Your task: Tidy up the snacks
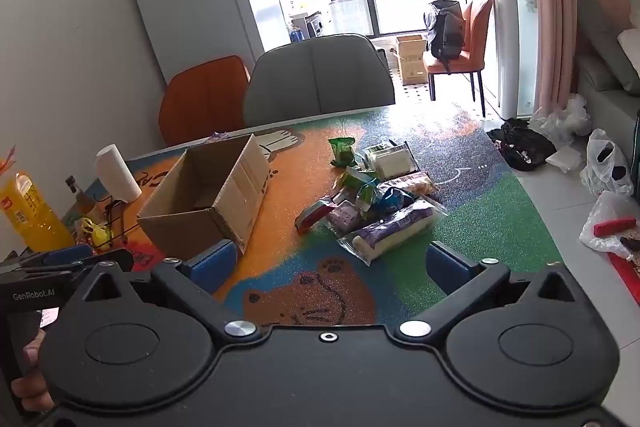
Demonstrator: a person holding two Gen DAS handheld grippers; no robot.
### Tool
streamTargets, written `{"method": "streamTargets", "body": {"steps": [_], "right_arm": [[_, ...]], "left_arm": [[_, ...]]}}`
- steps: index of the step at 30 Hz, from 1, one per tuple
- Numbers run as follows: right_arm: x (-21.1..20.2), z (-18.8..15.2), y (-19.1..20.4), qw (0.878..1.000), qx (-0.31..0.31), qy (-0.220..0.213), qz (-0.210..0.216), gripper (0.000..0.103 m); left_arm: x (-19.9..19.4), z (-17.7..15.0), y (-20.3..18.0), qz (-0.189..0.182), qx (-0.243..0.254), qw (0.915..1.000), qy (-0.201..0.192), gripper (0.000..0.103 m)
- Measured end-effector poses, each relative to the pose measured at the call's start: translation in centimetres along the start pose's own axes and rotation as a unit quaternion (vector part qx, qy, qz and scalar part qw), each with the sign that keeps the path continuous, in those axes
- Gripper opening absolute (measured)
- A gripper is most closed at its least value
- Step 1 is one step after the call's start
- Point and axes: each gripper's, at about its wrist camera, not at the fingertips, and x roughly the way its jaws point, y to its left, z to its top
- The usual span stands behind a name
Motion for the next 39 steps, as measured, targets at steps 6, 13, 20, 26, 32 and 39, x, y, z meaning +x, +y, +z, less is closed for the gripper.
{"method": "streamTargets", "body": {"steps": [6, 13, 20, 26, 32, 39], "right_arm": [[-0.2, 0.0, 0.5, 1.0, -0.015, -0.015, -0.004, 0.103], [-0.2, 0.1, 0.4, 1.0, -0.012, -0.005, -0.003, 0.103], [0.0, 0.0, 0.5, 1.0, -0.012, -0.004, -0.005, 0.103], [-0.1, -0.1, 0.4, 1.0, -0.011, -0.006, -0.007, 0.103], [0.0, -0.2, 0.5, 1.0, -0.011, -0.006, -0.007, 0.103], [-0.2, 0.0, 0.3, 1.0, -0.007, -0.008, -0.009, 0.103]], "left_arm": [[0.0, 0.1, -0.3, 0.0, 0.001, 1.0, 0.0, 0.101], [-0.1, 0.2, 0.1, -0.002, -0.004, 1.0, 0.0, 0.101], [-0.4, 0.1, 0.4, -0.001, -0.004, 1.0, -0.005, 0.101], [-0.5, 0.2, 0.3, -0.001, -0.003, 1.0, -0.005, 0.101], [-0.5, 0.2, 0.3, 0.0, -0.003, 1.0, -0.003, 0.101], [-0.5, 0.2, 0.2, -0.004, 0.003, 1.0, -0.009, 0.101]]}}
